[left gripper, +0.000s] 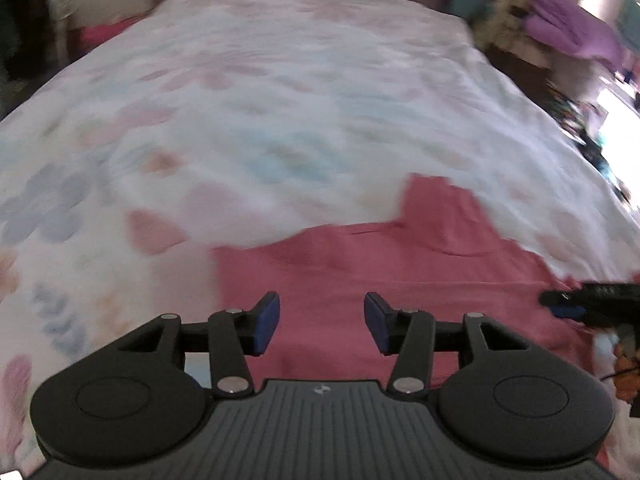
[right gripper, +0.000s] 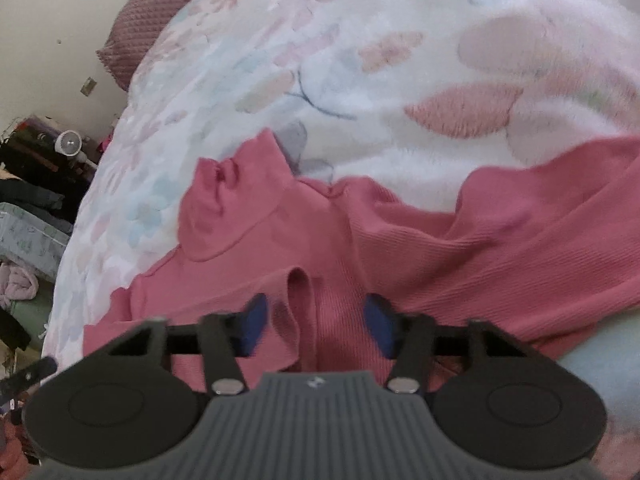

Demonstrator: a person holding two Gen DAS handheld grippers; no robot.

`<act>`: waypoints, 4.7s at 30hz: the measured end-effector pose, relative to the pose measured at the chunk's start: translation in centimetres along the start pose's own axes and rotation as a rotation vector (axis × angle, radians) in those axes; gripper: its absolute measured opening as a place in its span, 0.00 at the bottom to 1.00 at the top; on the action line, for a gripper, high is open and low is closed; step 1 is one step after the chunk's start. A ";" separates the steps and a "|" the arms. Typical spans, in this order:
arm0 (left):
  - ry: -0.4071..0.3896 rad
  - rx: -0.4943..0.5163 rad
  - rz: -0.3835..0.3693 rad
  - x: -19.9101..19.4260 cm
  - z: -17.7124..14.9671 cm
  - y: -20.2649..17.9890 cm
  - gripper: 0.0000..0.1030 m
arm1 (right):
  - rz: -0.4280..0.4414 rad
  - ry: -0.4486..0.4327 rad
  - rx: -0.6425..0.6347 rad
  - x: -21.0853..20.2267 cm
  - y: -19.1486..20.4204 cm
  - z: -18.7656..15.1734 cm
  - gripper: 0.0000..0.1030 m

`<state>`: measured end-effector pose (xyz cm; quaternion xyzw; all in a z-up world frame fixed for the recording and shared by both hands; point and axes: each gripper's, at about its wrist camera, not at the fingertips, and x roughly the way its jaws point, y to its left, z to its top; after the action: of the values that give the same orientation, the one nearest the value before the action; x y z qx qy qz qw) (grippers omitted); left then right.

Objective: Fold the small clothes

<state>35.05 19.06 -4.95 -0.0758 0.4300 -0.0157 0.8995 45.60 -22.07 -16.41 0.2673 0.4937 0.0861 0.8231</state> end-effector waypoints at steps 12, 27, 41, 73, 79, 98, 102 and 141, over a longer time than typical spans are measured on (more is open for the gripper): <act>-0.032 -0.189 0.099 -1.5 -1.4 8.1 0.55 | 0.109 -0.128 -0.323 -7.1 12.1 1.7 0.00; -0.025 -0.231 -0.002 0.8 -1.1 6.9 0.53 | 0.064 -0.317 -0.288 -18.3 12.6 8.3 0.00; 0.063 -0.472 -0.121 9.8 2.6 5.9 0.53 | -0.017 -0.259 -0.097 -15.6 1.3 6.8 0.00; 0.091 -0.276 -0.007 12.6 5.6 4.6 0.16 | -0.142 -0.148 0.084 -8.7 -9.7 7.5 0.00; 0.082 -0.123 -0.092 8.0 3.6 3.7 0.27 | -0.165 -0.129 0.067 -6.2 -10.8 7.0 0.13; 0.107 0.458 0.035 6.2 -6.5 -6.7 0.13 | -0.101 -0.123 0.208 -7.1 -12.3 3.7 0.01; 0.040 0.388 0.009 4.3 -5.4 -5.2 0.08 | -0.074 -0.202 0.146 -9.8 -10.0 3.9 0.01; 0.003 0.034 -0.217 1.3 -0.3 -1.4 0.50 | 0.040 -0.008 -0.308 -4.0 7.5 -2.1 0.33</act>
<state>35.70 17.54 -5.87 -0.1064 0.4202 -0.1204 0.8931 42.71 -16.64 -10.24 0.1482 0.4659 0.1762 0.8544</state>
